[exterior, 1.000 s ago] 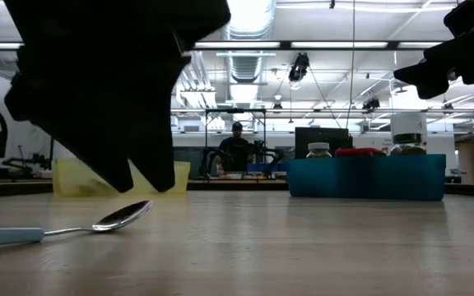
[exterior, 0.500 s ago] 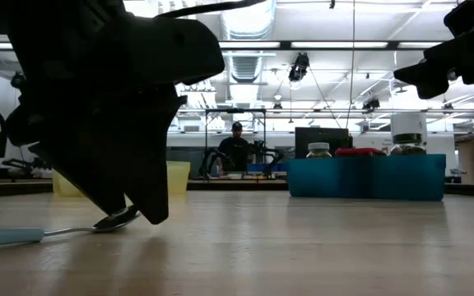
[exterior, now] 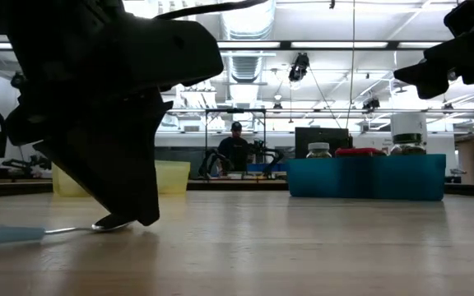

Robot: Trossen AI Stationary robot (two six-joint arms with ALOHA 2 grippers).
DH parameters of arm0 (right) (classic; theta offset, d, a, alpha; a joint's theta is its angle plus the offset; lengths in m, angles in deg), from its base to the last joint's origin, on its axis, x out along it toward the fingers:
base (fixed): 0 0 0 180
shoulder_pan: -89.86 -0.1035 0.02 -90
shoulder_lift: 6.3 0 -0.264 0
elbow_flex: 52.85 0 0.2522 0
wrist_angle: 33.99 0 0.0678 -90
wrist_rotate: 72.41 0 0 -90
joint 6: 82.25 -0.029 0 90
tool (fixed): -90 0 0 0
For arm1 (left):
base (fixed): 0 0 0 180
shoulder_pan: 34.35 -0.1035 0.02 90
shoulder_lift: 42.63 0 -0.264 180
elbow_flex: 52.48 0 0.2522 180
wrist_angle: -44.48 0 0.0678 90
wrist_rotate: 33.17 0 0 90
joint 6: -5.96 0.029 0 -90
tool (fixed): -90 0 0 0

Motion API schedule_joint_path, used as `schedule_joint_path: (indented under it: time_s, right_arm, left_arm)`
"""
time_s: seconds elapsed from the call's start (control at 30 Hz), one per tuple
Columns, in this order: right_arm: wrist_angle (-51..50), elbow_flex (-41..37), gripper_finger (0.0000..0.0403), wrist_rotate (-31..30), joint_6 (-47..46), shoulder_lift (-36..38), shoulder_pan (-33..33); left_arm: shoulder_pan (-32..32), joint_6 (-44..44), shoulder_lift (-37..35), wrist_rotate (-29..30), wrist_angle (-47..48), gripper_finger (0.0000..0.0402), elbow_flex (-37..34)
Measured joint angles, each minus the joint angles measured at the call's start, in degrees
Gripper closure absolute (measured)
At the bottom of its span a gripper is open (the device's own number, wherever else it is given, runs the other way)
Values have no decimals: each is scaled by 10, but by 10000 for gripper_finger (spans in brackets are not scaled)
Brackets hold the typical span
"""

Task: Pick & Place Food Item
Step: Put the blue spoon into the yellow bin

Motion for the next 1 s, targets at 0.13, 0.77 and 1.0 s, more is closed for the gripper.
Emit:
schedule_joint_path:
  time_s: [0.13, 0.77, 1.0]
  right_arm:
    - [0, 0, 100, 0, 0, 0, 0]
    - [0, 0, 100, 0, 1, 0, 0]
    - [0, 0, 100, 0, 0, 0, 0]
  left_arm:
    - [0, 0, 0, 0, 0, 306, 0]
    - [0, 24, 0, -9, -1, 309, 0]
    - [0, 65, -4, -9, 0, 309, 0]
